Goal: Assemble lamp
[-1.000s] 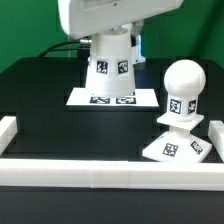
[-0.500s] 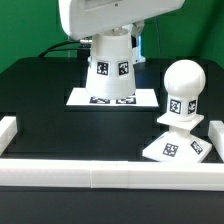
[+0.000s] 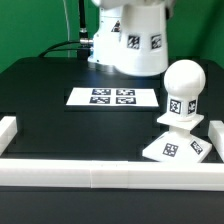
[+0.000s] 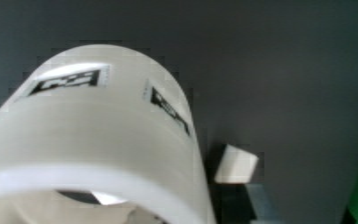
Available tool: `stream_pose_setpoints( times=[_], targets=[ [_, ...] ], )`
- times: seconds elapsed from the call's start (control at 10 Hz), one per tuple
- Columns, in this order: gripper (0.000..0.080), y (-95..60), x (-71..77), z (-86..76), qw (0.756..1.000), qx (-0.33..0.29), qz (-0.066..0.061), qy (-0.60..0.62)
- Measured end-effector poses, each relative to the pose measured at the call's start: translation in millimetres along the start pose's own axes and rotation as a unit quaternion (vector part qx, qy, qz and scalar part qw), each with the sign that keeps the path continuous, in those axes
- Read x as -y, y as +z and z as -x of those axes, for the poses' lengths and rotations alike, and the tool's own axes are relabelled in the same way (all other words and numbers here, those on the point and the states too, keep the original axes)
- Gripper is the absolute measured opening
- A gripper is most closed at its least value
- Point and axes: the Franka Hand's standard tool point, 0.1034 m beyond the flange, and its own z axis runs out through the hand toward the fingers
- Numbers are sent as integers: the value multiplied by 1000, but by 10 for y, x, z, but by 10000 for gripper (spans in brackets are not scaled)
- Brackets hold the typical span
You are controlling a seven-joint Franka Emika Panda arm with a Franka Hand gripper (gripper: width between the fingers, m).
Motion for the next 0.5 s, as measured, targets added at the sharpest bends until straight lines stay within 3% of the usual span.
stream_pose_setpoints(
  times=[0.2, 0.3, 0.5],
  targets=[
    [45, -268, 240, -181, 1000, 3, 0, 24],
    [45, -293, 305, -333, 1000, -2, 1, 28],
    [45, -184, 311, -512, 1000, 2, -1, 26]
  ],
)
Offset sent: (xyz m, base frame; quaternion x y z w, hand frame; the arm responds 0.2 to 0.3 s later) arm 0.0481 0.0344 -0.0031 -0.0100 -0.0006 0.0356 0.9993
